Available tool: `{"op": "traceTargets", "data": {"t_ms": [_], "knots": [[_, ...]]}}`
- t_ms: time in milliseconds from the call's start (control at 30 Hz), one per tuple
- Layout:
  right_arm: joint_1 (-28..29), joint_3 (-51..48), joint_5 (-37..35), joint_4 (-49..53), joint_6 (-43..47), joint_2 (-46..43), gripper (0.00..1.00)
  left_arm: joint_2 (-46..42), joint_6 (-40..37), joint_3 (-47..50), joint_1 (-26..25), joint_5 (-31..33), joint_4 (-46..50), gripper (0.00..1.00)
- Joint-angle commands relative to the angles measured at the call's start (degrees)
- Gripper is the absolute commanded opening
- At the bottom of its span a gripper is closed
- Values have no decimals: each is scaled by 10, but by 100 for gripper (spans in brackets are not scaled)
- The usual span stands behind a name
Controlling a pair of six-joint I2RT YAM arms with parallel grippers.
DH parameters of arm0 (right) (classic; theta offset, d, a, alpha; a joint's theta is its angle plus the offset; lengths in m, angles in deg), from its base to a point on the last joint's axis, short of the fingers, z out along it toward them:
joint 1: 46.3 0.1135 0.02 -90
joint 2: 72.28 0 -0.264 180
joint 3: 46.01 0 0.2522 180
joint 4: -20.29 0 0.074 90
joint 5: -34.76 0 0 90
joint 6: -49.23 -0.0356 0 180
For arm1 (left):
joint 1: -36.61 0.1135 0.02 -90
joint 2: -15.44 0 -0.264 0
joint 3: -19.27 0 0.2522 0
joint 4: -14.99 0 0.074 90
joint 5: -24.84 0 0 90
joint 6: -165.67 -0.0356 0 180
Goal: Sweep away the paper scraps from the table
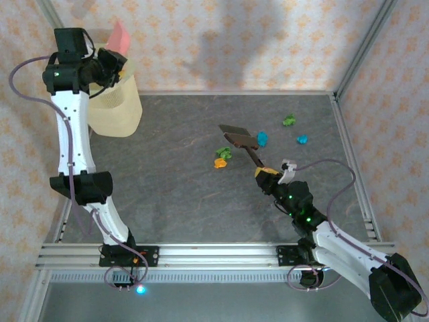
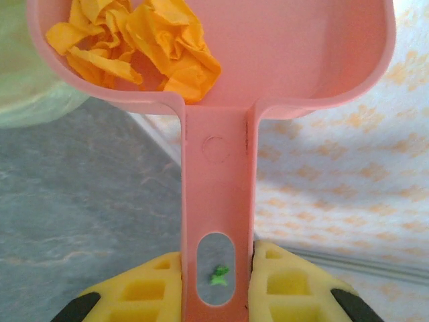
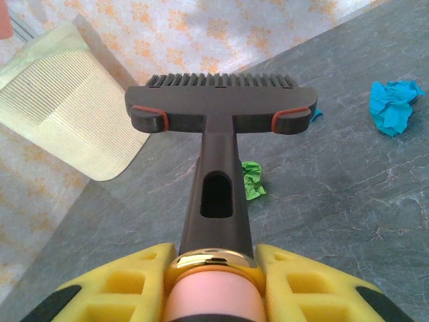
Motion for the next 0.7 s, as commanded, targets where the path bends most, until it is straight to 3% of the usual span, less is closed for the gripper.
{"op": "traceTargets", "data": {"t_ms": [0,300,467,667], "knots": [[1,16,-6,-40,3,-1,0,14,92,-6,24,-54,-80,0],[1,17,0,-43,8,8,0,2,235,95,33,-57,-261,0],[1,18,0,-44,10,14,0,14,275,101,34,-79,-307,0],[1,18,-2,-46,9,20,0,-10,315,183,34,-68,-396,0]]}}
